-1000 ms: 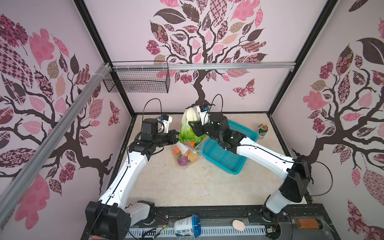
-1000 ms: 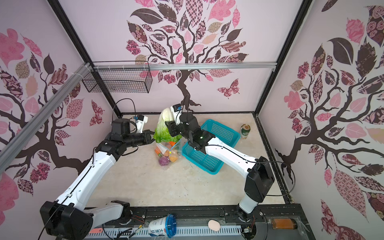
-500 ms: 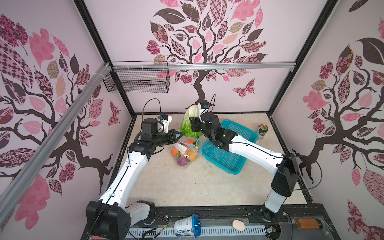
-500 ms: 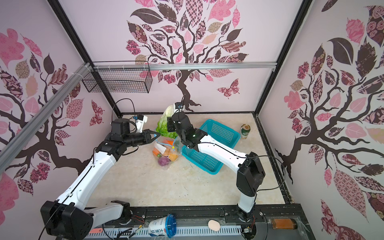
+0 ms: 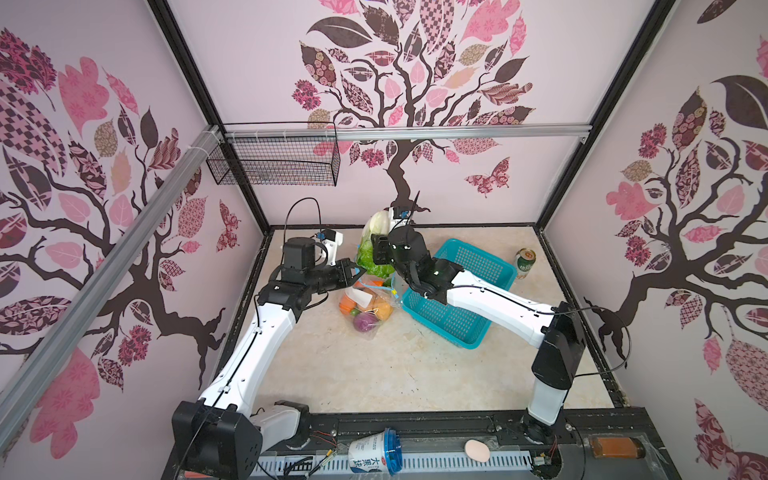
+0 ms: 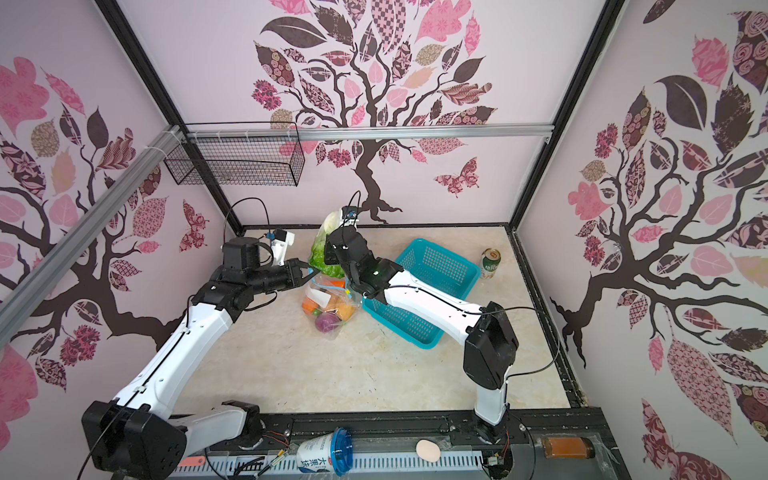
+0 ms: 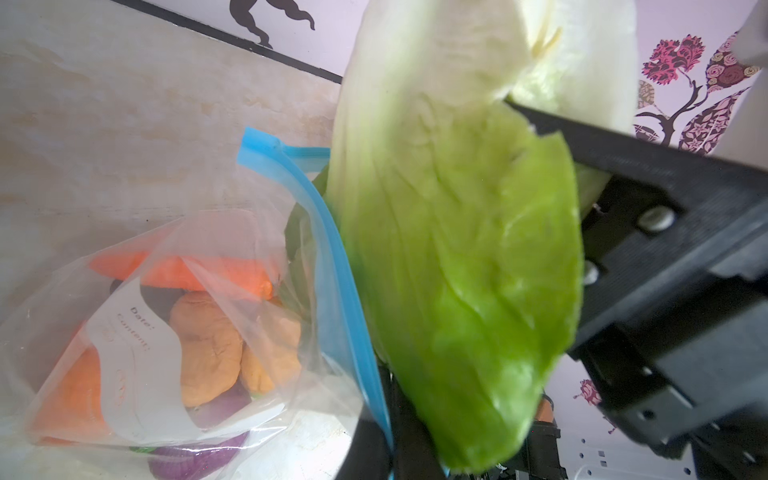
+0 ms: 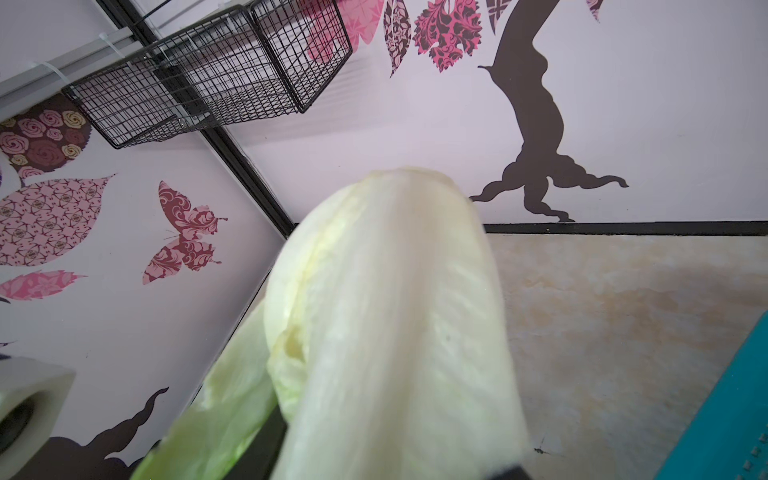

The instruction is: Place the food in the zip-top bag and seal the zipper

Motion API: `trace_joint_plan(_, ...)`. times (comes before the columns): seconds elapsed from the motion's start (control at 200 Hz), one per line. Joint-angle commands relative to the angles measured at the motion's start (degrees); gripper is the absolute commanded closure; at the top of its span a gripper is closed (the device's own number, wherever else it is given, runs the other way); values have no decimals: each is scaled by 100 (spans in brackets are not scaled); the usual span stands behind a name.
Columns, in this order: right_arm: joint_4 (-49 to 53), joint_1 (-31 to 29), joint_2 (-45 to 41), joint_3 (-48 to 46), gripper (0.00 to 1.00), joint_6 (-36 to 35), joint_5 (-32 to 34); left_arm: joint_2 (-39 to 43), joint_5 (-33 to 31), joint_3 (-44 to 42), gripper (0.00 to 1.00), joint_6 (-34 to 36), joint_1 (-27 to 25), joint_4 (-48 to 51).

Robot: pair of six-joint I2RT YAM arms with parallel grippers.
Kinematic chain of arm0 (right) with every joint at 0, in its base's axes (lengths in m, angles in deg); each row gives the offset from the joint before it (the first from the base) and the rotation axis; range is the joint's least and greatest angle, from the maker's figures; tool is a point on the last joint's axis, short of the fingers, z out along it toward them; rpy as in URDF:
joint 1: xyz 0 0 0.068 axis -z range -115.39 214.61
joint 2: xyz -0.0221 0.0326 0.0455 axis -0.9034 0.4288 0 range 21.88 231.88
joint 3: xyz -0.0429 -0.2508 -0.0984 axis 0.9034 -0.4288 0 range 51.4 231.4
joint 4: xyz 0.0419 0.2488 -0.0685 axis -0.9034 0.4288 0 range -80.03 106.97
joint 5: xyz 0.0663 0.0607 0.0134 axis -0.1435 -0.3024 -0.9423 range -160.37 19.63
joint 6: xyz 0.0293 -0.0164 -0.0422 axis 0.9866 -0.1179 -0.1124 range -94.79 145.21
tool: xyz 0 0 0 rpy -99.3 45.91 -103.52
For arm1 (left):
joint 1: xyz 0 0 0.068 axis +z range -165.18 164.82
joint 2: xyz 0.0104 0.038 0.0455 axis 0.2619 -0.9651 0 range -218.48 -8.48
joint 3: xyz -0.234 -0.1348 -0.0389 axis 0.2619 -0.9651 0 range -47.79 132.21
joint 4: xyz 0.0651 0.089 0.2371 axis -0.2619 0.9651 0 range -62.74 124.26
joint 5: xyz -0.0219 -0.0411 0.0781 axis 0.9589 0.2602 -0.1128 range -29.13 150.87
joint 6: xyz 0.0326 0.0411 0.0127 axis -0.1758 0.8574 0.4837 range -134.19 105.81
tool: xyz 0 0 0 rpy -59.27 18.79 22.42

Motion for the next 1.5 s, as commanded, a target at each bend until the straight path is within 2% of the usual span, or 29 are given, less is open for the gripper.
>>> trace_joint_plan(0.0, -860, -141, 19, -418, 57, 189, 98, 18, 187, -110, 100, 8, -3, -188)
trace_joint_plan(0.185, -2839, -145, -480, -2031, 62, -20, 181, 45, 180, -63, 100, 79, -4, -103)
trace_joint_plan(0.345, -3523, -141, -677, -2601, 62, -357, 190, 19, 214, -48, 100, 75, 1, -94)
trace_joint_plan(0.505, -3544, -141, -831, -2695, 61, -487, 222, 11, 197, -32, 100, 90, 37, -69)
trace_joint_plan(0.675, -3349, -150, -989, -2726, 61, -1182, -403, 10, 174, -30, 100, 106, 61, -61)
trace_joint_plan(0.78, -3243, -158, -1219, -3002, 60, -1393, -141, 11, 170, -2, 100, 133, 97, -21)
trace_joint_plan(0.925, -3433, -150, -1596, -3478, 60, -1405, 156, -20, 202, 0, 100, 137, 128, -16)
trace_joint_plan(1.07, -3076, -149, -1643, -3357, 60, -1270, 665, -17, 191, -10, 100, 146, 124, -15)
trace_joint_plan(1.21, -3140, -138, -1749, -3460, 60, -1255, 805, -16, 157, -13, 100, 146, 130, -14)
trace_joint_plan(1.365, -3357, -95, -1883, -3631, 58, -1355, 529, -33, 159, -11, 100, 141, 129, -16)
trace_joint_plan(1.496, -3042, 31, -1881, -3589, 58, -1153, 479, -18, 156, -5, 100, 145, 135, -15)
